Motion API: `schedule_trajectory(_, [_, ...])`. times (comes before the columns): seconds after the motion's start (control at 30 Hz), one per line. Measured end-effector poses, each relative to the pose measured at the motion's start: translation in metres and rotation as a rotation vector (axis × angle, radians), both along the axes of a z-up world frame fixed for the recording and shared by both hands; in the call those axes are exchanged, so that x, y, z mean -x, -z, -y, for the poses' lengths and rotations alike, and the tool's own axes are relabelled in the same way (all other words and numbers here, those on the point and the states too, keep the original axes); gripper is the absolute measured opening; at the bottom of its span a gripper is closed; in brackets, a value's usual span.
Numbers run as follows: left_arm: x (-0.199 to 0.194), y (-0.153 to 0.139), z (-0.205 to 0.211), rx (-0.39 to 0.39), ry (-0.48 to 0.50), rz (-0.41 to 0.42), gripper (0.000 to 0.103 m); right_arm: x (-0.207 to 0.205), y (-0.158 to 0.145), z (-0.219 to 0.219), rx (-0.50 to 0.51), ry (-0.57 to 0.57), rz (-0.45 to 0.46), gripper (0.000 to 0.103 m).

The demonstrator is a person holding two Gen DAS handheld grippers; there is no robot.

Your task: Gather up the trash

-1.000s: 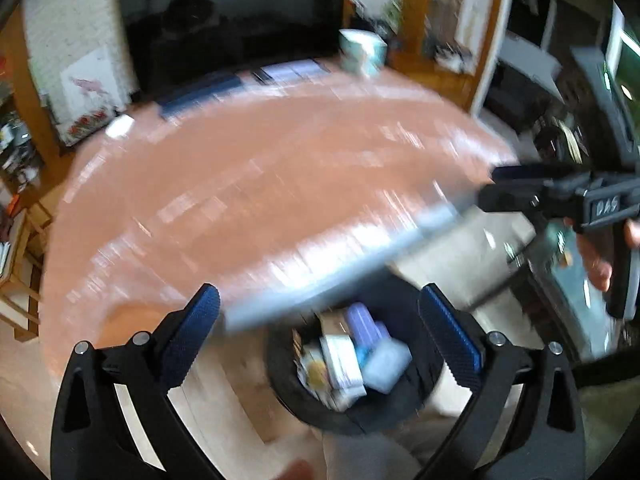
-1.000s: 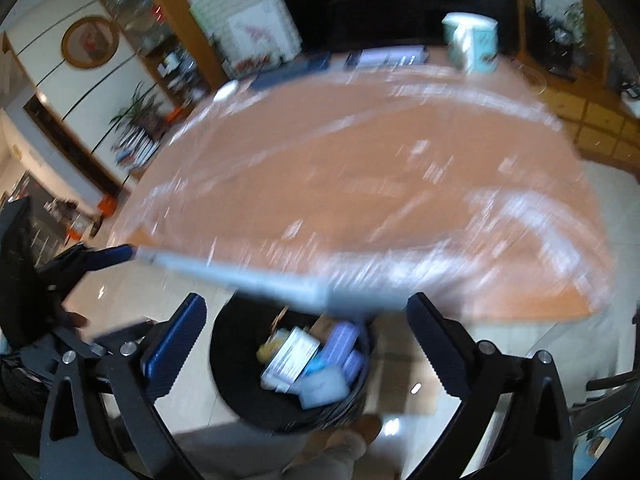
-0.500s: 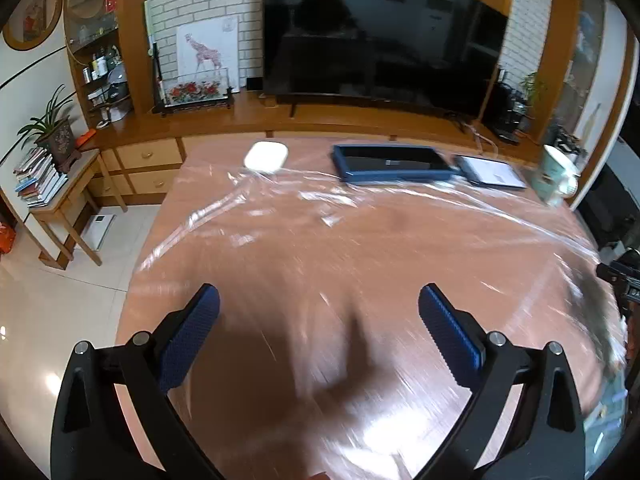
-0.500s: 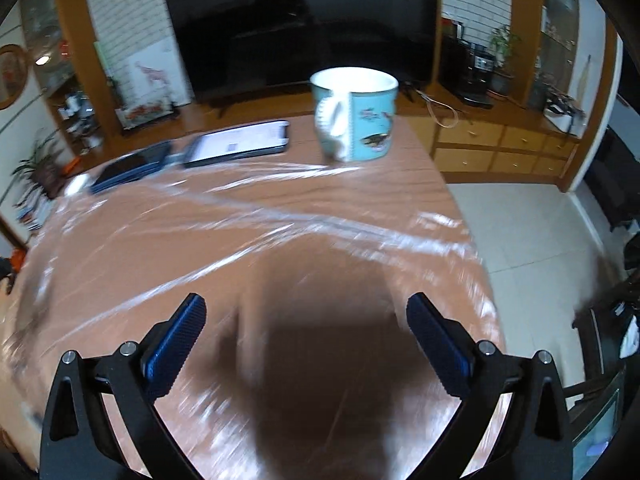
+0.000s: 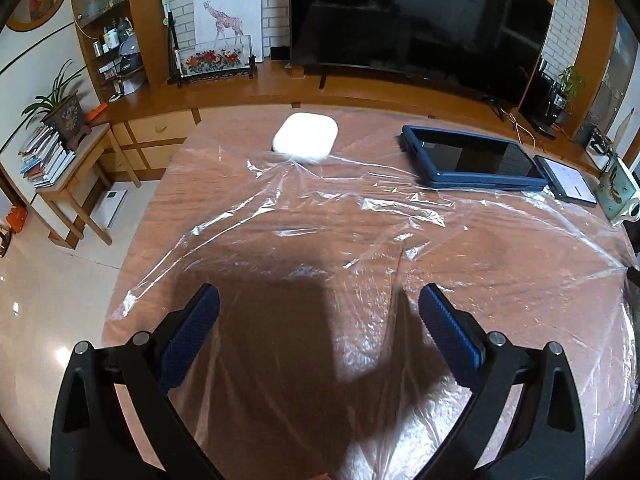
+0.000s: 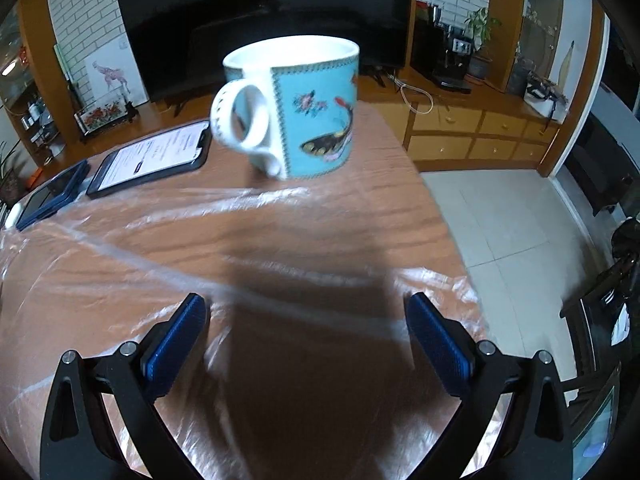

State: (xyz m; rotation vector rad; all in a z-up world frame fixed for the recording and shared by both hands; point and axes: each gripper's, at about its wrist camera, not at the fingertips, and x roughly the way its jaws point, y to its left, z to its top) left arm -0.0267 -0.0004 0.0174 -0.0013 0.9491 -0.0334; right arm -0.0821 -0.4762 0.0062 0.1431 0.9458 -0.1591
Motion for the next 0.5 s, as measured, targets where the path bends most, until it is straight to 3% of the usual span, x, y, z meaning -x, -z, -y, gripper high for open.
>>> schedule_trajectory(0.5, [-0.011,0.010,0.005,-0.024,0.014,-0.006,0.102,-0.013,0.002,0.003,0.039,-0.009,-0.014,0.099])
